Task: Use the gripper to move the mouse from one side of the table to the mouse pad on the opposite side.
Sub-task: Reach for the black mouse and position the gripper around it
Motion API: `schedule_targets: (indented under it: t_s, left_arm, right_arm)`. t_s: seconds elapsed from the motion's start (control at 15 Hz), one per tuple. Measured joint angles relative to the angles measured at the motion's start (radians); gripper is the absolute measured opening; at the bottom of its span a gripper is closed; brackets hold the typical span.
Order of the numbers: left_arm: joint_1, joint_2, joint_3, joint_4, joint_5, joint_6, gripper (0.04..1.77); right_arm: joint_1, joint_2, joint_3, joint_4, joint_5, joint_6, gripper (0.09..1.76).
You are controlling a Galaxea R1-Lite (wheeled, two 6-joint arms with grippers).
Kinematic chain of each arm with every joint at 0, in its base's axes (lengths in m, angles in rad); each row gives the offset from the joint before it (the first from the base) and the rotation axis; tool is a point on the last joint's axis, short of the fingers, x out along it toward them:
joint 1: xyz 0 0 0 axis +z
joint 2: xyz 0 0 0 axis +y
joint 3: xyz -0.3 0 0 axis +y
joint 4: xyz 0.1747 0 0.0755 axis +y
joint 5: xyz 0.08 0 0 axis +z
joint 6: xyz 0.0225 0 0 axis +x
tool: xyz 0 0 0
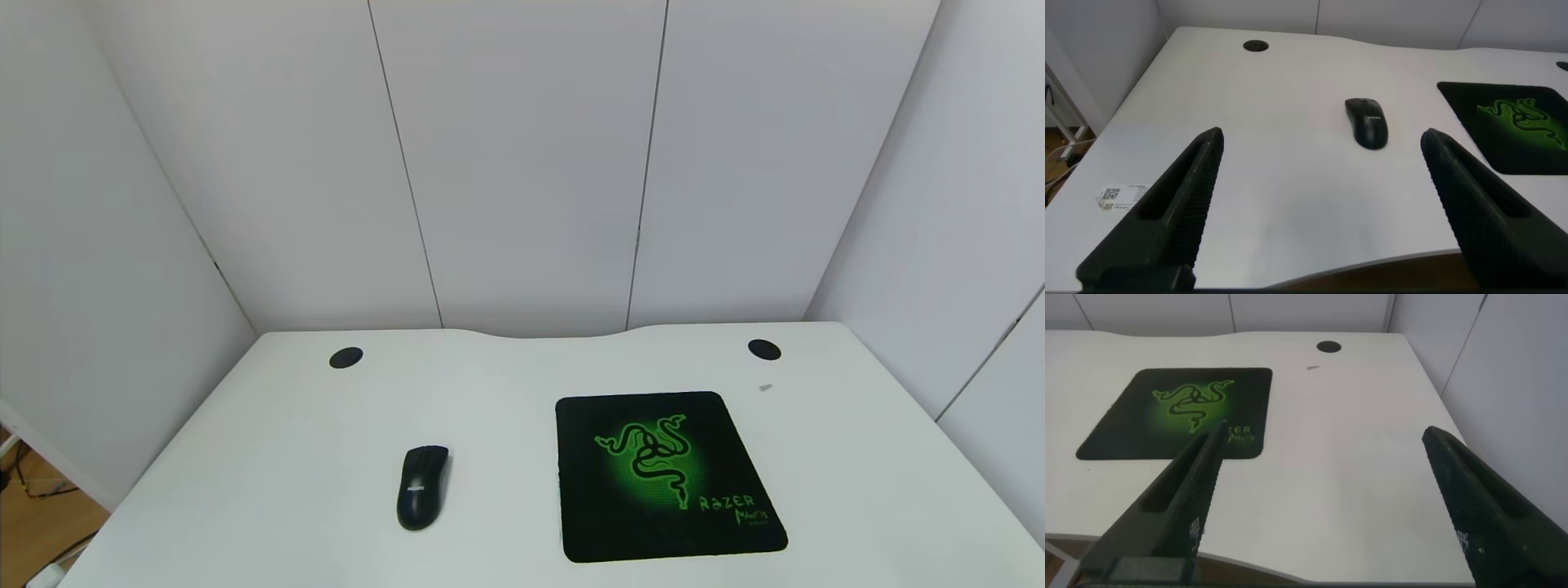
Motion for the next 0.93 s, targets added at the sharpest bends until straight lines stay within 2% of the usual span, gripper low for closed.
schedule_targets:
  t_s: [0.27, 0.4, 0.67, 0.93]
  left_arm:
    - [0.0, 0.0, 0.0, -0.003, 0.001, 0.006, 1.72]
    - [0.0, 0.0, -0.036, 0.011, -0.004, 0.017, 1.72]
    - [0.0, 0.052, -0.224, 0.109, -0.012, 0.02, 1.72]
    - [-0.003, 0.199, -0.388, 0.14, -0.012, 0.02, 1.72]
  right_arm:
    - [0.0, 0.0, 0.0, 0.0, -0.001, 0.0, 1.71]
    - [0.0, 0.0, 0.0, 0.0, 0.0, 0.0, 1.71]
    - [0.0, 0.0, 0.0, 0.0, 0.0, 0.0, 1.71]
    - [0.0, 0.0, 0.0, 0.0, 0.0, 0.0, 1.71]
